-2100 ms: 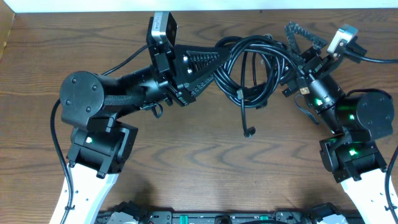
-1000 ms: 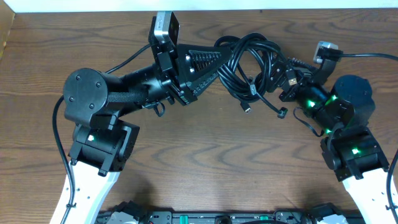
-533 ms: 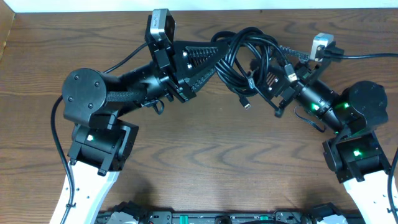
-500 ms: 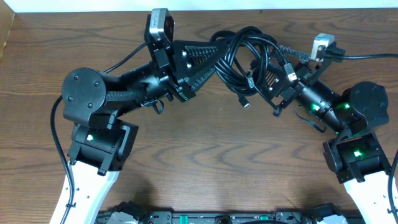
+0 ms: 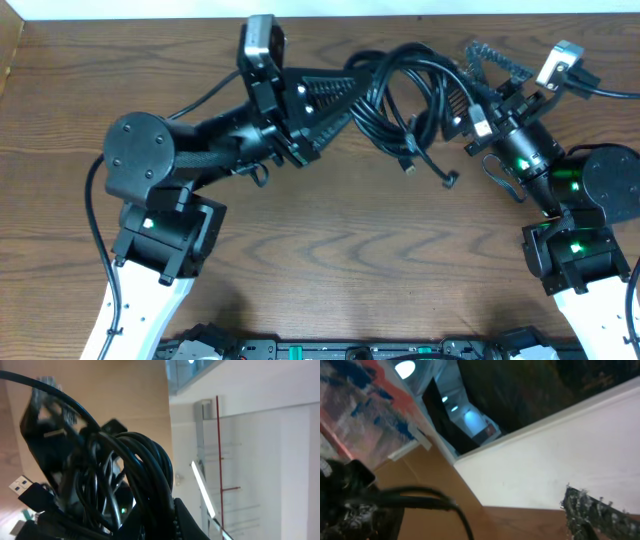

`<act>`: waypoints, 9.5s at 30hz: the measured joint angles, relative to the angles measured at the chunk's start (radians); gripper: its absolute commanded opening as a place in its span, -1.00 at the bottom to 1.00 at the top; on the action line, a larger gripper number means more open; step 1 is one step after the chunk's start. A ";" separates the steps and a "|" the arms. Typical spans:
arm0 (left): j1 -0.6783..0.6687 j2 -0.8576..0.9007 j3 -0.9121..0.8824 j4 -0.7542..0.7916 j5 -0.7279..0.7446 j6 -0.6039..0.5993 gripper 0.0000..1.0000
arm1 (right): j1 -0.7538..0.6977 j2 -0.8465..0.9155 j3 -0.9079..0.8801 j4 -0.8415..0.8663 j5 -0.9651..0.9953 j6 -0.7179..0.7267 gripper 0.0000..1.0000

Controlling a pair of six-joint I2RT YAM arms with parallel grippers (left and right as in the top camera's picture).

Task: Untangle cables

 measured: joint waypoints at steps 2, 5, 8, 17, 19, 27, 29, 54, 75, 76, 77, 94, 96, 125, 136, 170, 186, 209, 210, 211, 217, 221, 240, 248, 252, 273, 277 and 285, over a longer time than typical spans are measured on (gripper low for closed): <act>-0.024 0.000 0.000 0.001 -0.003 0.000 -0.85 | 0.000 0.008 0.000 0.030 0.013 0.002 0.98; -0.052 0.000 0.000 0.001 -0.008 0.000 -0.85 | -0.001 0.022 0.000 0.045 0.023 0.004 0.98; -0.064 0.000 0.000 -0.001 -0.008 0.000 -0.85 | -0.001 0.034 0.000 0.020 0.035 0.002 0.98; -0.065 0.008 0.000 -0.008 -0.011 0.000 -0.85 | 0.003 0.037 0.002 -0.151 0.150 -0.032 0.97; -0.065 0.011 -0.001 -0.008 -0.013 0.000 -0.85 | 0.004 0.036 0.003 -0.199 0.166 -0.051 0.97; -0.066 0.020 -0.004 -0.008 -0.014 -0.001 -0.85 | 0.008 0.030 0.008 -0.389 0.240 -0.142 0.96; -0.066 0.020 -0.004 -0.008 -0.013 -0.002 -0.85 | 0.008 0.030 0.008 -0.430 0.262 -0.160 0.98; -0.061 0.019 -0.004 -0.011 -0.008 0.024 -0.85 | 0.008 -0.092 0.009 -0.741 0.499 -0.259 0.99; 0.121 0.047 -0.004 -0.034 0.079 0.536 -0.85 | 0.003 -0.166 0.009 -0.802 0.359 -0.518 0.99; 0.121 0.047 -0.004 -0.034 0.084 0.551 -0.85 | 0.003 -0.166 0.008 -0.817 0.347 -0.535 0.99; 0.122 0.047 -0.004 -0.033 0.090 0.562 -0.85 | 0.003 -0.166 0.008 -0.834 0.344 -0.548 0.99; 0.124 0.047 -0.004 -0.027 0.105 0.495 -0.85 | 0.003 -0.166 0.008 -0.846 0.354 -0.398 0.99; 0.124 0.047 -0.004 -0.019 0.106 0.465 -0.85 | 0.003 -0.166 0.008 -0.814 0.340 -0.317 0.98; 0.124 0.018 -0.004 0.006 0.158 0.285 -0.85 | 0.007 0.185 0.010 -0.443 0.197 -0.192 0.88; 0.119 0.015 -0.012 0.080 0.169 0.275 -0.85 | 0.008 0.176 0.018 -0.691 0.326 -0.256 0.99; 0.086 0.103 -0.011 -0.131 0.533 0.806 -0.85 | 0.000 -0.330 0.011 -0.855 -0.182 -0.815 0.85; -0.105 0.112 -0.011 -0.132 0.653 0.953 -0.85 | 0.000 -0.330 0.011 -0.787 -0.337 -0.931 0.64; -0.125 0.112 -0.011 -0.136 0.666 1.044 -0.85 | -0.002 -0.330 0.008 -0.740 -0.486 -0.939 -0.98; -0.125 0.112 -0.011 -0.137 0.665 1.044 -0.85 | -0.002 -0.330 0.008 -0.743 -0.486 -0.938 -0.98; -0.125 0.112 -0.011 -0.138 0.661 1.044 -0.82 | -0.002 -0.330 0.008 -0.749 -0.484 -0.938 -0.98; -0.125 0.111 -0.011 -0.134 0.652 1.047 0.87 | -0.003 -0.330 0.008 -0.809 -0.419 -0.932 -0.98; -0.123 0.112 -0.011 -0.132 0.641 1.023 0.89 | -0.002 -0.328 0.007 -0.843 -0.317 -0.901 -0.98; -0.114 0.112 -0.011 -0.655 0.121 1.120 0.91 | 0.002 -0.328 0.006 -0.892 0.077 -0.769 -0.98; -0.212 0.112 -0.011 -0.666 -0.126 1.263 0.91 | 0.002 -0.328 0.006 -0.909 0.147 -0.749 -0.98; -0.261 0.112 -0.011 -0.662 -0.219 1.324 0.91 | 0.002 -0.328 0.006 -0.926 0.156 -0.746 -0.98; -0.338 0.112 -0.011 -0.592 -0.427 1.457 0.06 | 0.002 -0.316 0.006 -0.948 0.109 -0.743 -0.98; -0.338 0.112 -0.011 -0.592 -0.428 1.460 -0.51 | 0.002 -0.316 0.006 -0.948 0.096 -0.743 -0.98; -0.338 0.112 -0.011 -0.592 -0.435 1.454 -0.85 | 0.002 -0.317 0.006 -0.960 0.089 -0.743 -0.98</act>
